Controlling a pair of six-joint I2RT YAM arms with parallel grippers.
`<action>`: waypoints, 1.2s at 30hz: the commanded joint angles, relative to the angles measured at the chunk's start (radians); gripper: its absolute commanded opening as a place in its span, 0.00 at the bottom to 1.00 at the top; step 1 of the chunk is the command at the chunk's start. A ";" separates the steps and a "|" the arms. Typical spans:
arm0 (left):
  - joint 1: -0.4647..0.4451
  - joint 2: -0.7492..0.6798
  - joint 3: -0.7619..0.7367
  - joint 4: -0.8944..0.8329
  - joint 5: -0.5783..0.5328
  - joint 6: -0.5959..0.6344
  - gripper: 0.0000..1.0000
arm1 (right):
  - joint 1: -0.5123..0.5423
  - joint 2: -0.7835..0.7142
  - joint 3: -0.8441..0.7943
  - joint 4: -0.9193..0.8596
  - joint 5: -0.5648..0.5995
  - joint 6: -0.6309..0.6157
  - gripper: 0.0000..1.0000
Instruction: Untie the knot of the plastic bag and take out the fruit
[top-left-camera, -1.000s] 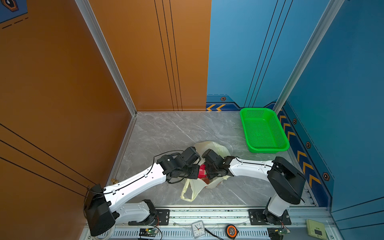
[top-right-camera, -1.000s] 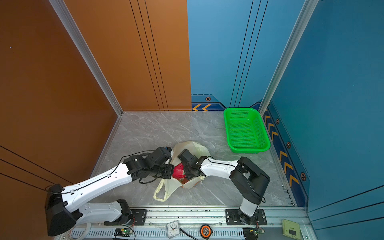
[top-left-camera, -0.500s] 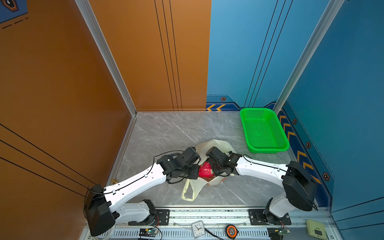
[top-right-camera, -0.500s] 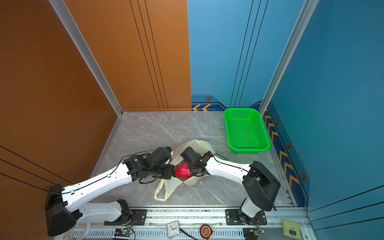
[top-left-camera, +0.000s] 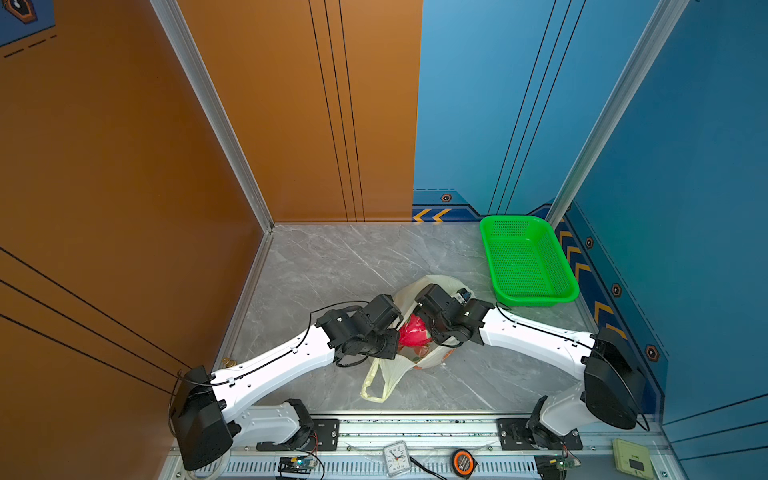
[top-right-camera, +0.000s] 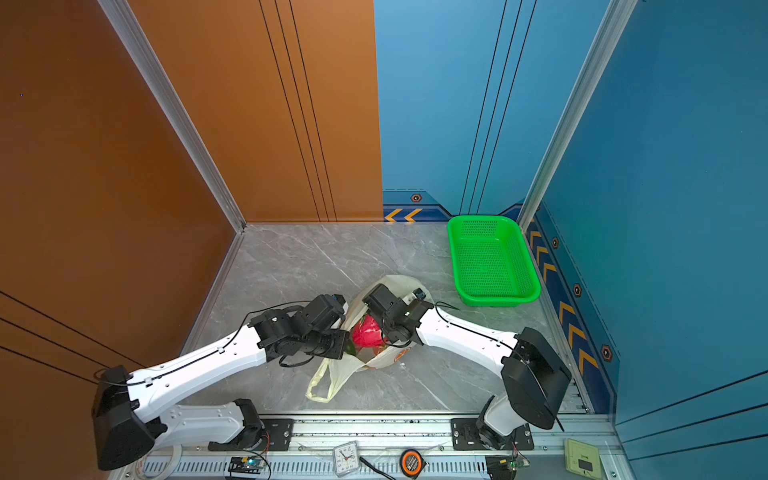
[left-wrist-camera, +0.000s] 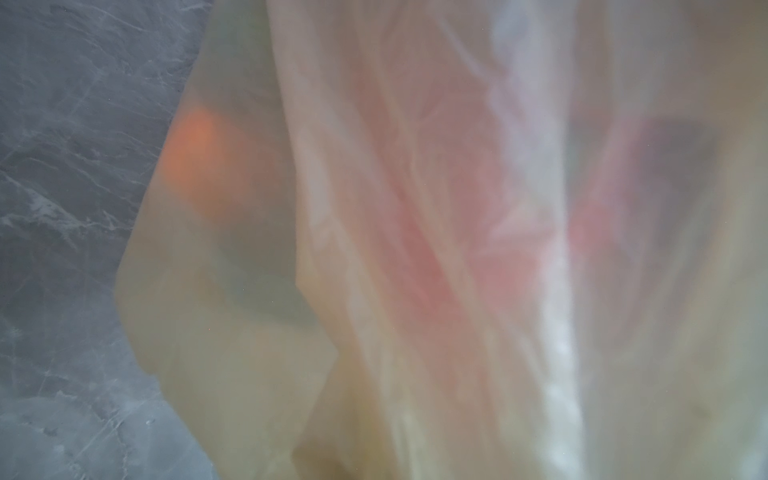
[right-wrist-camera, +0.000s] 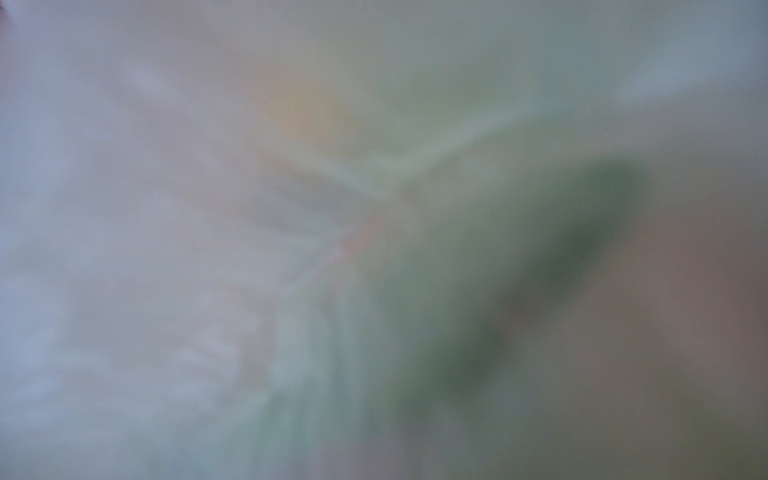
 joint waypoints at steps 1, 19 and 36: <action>-0.007 0.012 0.004 -0.010 -0.005 0.021 0.00 | -0.026 -0.058 0.023 0.027 -0.016 -0.027 0.05; 0.017 0.028 0.037 -0.011 -0.021 0.051 0.00 | -0.079 -0.154 0.032 0.005 -0.229 -0.093 0.03; 0.046 0.114 0.136 -0.010 0.026 0.124 0.00 | -0.086 -0.247 0.129 -0.176 -0.270 -0.314 0.02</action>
